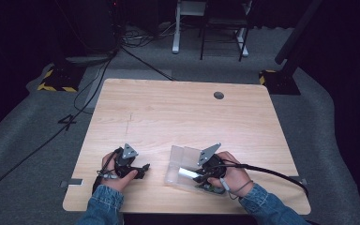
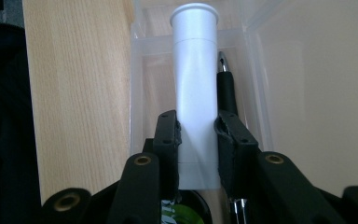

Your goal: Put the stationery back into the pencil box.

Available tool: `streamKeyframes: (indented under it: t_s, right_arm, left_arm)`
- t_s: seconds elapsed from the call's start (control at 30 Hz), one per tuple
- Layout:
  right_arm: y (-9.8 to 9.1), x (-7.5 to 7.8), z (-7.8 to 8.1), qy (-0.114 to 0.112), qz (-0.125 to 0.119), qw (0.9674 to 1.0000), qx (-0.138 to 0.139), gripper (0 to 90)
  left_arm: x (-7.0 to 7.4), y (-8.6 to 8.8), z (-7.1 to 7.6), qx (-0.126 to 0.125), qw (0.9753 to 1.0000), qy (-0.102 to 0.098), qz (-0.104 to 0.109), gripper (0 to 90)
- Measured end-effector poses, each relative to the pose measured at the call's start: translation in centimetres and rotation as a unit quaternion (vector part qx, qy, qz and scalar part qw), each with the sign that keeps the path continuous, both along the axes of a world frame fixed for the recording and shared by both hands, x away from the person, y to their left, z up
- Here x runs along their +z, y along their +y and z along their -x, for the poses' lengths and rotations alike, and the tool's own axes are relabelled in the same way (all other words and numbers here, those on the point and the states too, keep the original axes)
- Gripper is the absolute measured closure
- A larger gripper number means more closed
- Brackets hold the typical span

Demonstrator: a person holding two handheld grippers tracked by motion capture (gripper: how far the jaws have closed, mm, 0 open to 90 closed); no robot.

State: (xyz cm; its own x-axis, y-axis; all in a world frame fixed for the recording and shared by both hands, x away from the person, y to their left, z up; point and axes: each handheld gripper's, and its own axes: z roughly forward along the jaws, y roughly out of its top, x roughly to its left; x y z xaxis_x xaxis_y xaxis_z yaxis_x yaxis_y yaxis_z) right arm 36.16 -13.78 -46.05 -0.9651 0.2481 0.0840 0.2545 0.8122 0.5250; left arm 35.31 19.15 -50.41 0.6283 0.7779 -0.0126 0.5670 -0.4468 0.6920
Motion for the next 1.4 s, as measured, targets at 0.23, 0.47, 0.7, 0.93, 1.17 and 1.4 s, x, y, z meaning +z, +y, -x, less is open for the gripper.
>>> streamKeyframes:
  t_s: [0.23, 0.47, 0.7, 0.93, 1.17, 1.4]
  right_arm:
    - [-0.2, 0.2, 0.0, 0.001, 0.008, 1.0000, 0.002, 71.1]
    - [0.1, -0.4, -0.1, 0.001, 0.008, 1.0000, -0.001, 71.2]
    - [0.2, -0.6, -0.1, -0.001, 0.005, 0.9999, -0.009, 71.1]
    - [0.3, -0.7, 0.1, -0.009, 0.002, 0.9999, -0.013, 70.4]
    - [0.2, -0.6, 0.2, -0.007, -0.001, 0.9998, -0.016, 65.3]
    - [-0.2, 0.2, 0.2, -0.010, -0.007, 0.9997, -0.019, 70.1]
  left_arm:
    - [0.0, 0.0, 0.0, 0.000, 1.0000, 0.000, 0.000, 18.1]
    - [0.0, 0.0, 0.0, 0.000, 1.0000, 0.000, 0.000, 18.1]
    - [0.0, 0.0, 0.0, 0.000, 1.0000, 0.000, 0.000, 18.1]
    - [0.0, 0.0, 0.0, 0.000, 1.0000, 0.000, 0.000, 18.1]
    - [0.0, 0.0, 0.0, 0.000, 1.0000, 0.000, 0.000, 18.1]
    - [0.0, 0.0, 0.0, 0.000, 1.0000, 0.000, 0.000, 18.1]
